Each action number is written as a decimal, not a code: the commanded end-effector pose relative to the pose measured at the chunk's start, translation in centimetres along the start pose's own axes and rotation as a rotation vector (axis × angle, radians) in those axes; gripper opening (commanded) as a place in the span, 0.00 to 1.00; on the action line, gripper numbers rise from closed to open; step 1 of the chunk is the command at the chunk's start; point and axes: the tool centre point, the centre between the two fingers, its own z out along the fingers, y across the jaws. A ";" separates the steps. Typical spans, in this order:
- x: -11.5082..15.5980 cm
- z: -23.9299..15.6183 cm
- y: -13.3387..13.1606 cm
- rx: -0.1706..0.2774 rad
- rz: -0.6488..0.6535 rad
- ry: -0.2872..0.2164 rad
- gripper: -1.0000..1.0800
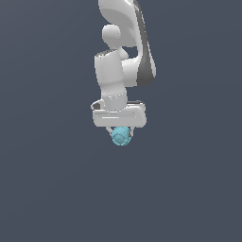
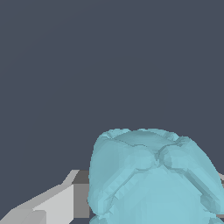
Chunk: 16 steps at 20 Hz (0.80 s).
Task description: Pick up the object and move it to a goal position.
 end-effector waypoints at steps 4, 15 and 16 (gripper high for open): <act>2.4 -2.0 -0.1 0.054 -0.028 0.057 0.00; 6.6 -6.1 -0.3 0.155 -0.079 0.160 0.00; 6.9 -6.5 -0.3 0.164 -0.083 0.169 0.00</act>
